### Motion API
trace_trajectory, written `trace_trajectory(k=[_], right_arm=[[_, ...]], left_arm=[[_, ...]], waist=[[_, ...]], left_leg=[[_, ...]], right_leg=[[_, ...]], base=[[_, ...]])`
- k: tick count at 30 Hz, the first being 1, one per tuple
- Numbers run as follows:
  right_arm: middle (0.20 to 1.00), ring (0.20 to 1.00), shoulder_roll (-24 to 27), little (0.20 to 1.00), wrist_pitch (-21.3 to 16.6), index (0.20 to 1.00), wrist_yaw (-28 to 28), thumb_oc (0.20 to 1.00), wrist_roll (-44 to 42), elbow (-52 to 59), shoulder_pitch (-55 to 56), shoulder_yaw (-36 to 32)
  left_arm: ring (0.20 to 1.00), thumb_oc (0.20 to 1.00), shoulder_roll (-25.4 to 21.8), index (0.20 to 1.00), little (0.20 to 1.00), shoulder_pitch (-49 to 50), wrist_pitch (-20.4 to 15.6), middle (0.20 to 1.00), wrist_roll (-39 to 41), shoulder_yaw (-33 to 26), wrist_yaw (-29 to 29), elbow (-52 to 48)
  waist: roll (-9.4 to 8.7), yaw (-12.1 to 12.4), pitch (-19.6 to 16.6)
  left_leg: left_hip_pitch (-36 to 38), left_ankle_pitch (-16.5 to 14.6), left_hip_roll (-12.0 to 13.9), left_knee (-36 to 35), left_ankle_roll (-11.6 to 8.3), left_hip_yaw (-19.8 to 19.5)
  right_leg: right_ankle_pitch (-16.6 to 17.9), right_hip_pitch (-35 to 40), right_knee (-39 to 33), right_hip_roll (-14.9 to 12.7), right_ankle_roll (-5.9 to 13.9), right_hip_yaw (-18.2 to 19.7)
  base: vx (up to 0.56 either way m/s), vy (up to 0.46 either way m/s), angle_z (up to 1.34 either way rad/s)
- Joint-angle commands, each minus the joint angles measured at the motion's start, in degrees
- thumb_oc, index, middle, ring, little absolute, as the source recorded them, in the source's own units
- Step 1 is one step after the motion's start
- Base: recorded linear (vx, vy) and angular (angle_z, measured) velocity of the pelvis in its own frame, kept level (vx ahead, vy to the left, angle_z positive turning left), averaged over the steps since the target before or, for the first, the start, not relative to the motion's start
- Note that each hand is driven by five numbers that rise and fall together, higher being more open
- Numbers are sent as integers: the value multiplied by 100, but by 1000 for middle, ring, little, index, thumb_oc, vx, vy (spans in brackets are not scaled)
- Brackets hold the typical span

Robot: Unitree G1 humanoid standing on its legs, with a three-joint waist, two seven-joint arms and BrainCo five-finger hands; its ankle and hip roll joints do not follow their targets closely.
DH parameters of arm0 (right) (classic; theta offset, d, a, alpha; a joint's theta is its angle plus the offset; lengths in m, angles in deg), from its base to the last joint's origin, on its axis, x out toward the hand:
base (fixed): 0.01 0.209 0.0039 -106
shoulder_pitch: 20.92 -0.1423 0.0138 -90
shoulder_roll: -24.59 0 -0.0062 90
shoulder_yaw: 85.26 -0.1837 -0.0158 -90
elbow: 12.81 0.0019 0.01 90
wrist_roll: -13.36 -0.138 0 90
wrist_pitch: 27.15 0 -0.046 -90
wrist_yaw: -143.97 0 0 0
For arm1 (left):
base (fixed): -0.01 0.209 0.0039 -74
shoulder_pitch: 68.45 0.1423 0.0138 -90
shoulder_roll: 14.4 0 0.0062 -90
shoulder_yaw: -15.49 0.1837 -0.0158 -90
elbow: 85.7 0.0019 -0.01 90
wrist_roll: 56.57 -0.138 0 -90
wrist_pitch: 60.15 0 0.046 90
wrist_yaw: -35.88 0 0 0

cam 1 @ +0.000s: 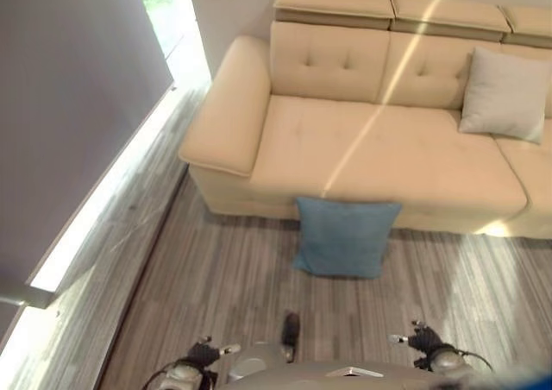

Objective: Pick up all the scattered cushions and arrange them neatly on the sofa.

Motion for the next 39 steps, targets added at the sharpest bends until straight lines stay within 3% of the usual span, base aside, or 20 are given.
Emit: trace_trajectory(k=[1, 3, 6, 8, 11, 16, 19, 24, 26, 28, 31, 32, 34, 36, 39], right_arm=[[1000, 1000, 239, 1000, -88, 1000, -23, 1000, 71, 341, -243, -22], [1000, 1000, 228, 1000, -85, 1000, -39, 1000, 131, 380, -333, -23], [1000, 1000, 235, 1000, -52, 1000, -61, 1000, 199, 391, -444, -32], [1000, 1000, 254, 1000, -18, 1000, -72, 1000, 304, 417, -483, 5], [1000, 1000, 241, 1000, -10, 1000, -47, 1000, 327, 381, -421, 28], [1000, 1000, 299, 1000, -46, 1000, -47, 1000, 268, 420, -392, 38], [1000, 1000, 364, 1000, -103, 1000, -40, 1000, 147, 412, -326, 51], [1000, 1000, 439, 1000, -133, 1000, -90, 1000, 67, 371, -261, -12], [1000, 1000, 475, 1000, -134, 1000, -88, 1000, 24, 347, -214, -31], [1000, 1000, 460, 1000, -145, 1000, -76, 1000, -24, 309, -204, -45], [1000, 1000, 442, 1000, -117, 1000, -68, 1000, -44, 294, -199, -27], [1000, 1000, 410, 1000, -108, 1000, -36, 1000, -42, 353, -234, -20], [1000, 1000, 340, 1000, -114, 1000, -19, 1000, -23, 479, -237, -24], [1000, 1000, 310, 1000, -101, 1000, -29, 1000, 41, 576, -334, 47], [1000, 1000, 275, 1000, -120, 1000, -48, 1000, 10, 669, -386, 47]], left_arm=[[1000, 1000, -18, 1000, 1000, -112, -55, 1000, -16, 33, -13, 13], [1000, 1000, -74, 1000, 1000, -160, -61, 1000, 12, 21, -1, 11], [1000, 1000, -74, 1000, 1000, -198, -75, 1000, 21, -2, 2, 57], [1000, 1000, -104, 1000, 1000, -215, -101, 1000, 8, -20, 8, 104], [1000, 1000, -102, 1000, 1000, -149, -112, 1000, -67, -23, 33, 158], [1000, 1000, -37, 1000, 1000, -113, -109, 1000, -114, 59, 16, 166], [1000, 1000, 20, 1000, 1000, -227, -115, 1000, -67, 203, -7, 53], [1000, 1000, 46, 1000, 1000, -316, -104, 1000, -24, 307, -27, -15], [1000, 1000, 73, 1000, 1000, -294, -101, 1000, -69, 345, -33, -20], [1000, 1000, 95, 1000, 1000, -280, -90, 1000, -118, 378, -52, -20], [1000, 1000, 98, 1000, 1000, -283, -79, 1000, -162, 408, -82, -30], [1000, 1000, 90, 1000, 1000, -262, -93, 1000, -136, 387, -89, -51], [1000, 1000, 51, 1000, 1000, -237, -82, 1000, -110, 320, -83, -33], [1000, 1000, -45, 1000, 1000, -266, -58, 1000, 1, 216, -63, -57], [1000, 1000, -128, 1000, 1000, -303, -74, 1000, 4, 189, -45, -76]], waist=[[73, 120, 144], [184, 130, 134], [236, 92, 183], [178, 24, 249], [50, 33, 160], [65, -18, 67], [148, -103, 76], [38, -169, 229], [14, -223, 284], [36, -227, 269], [78, -206, 273], [86, -133, 262], [104, -95, 252], [109, -37, 428], [158, -56, 483]], left_leg=[[66, -926, 200, 806, -263, -37], [242, -1008, 386, 645, -284, -8], [357, -1106, 533, 597, -347, 25], [444, -1212, 593, 653, -432, 30], [537, -1255, 656, 618, -534, 40], [604, -1102, 904, 403, -702, -43], [532, -834, 1202, 246, -921, -236], [96, -867, 1260, 898, -1002, -104], [39, -978, 1285, 1186, -938, 276], [0, -1089, 1041, 1144, -806, 359], [-266, -1018, 703, 1068, -714, 598], [-333, -1005, 557, 1069, -687, 437], [-241, -1080, 471, 1024, -519, 309], [-153, -1197, 462, 1131, -332, 354], [-39, -1306, 485, 1143, -250, 300]], right_leg=[[1428, -391, -263, -18, 202, -50], [1420, -526, -770, -483, 138, -492], [1678, -739, -1256, -829, 205, -611], [1872, -820, -1478, -982, 312, -505], [1930, -597, -1779, -958, 343, -472], [1805, -429, -1822, -740, 243, -447], [1454, -320, -1812, -369, -26, -524], [1391, -245, -1836, -323, -163, -664], [1316, -178, -1812, -336, -217, -768], [1309, -126, -1839, -323, -194, -773], [1298, -124, -1842, -301, -153, -792], [1215, -140, -1722, -259, -118, -643], [1137, -246, -1122, -344, 19, -587], [1451, -717, -158, -475, 232, -477], [1522, -1058, 208, -503, 237, -358]], base=[[99, -33, -10], [116, -149, -17], [80, -173, -20], [92, -268, -7], [87, -249, 1], [48, -256, 7], [-2, -320, 30], [-25, -168, 29], [29, -68, 35], [91, 25, 60], [122, 99, 20], [226, 241, -15], [226, 261, -63], [86, 158, -62], [57, 42, -35]])
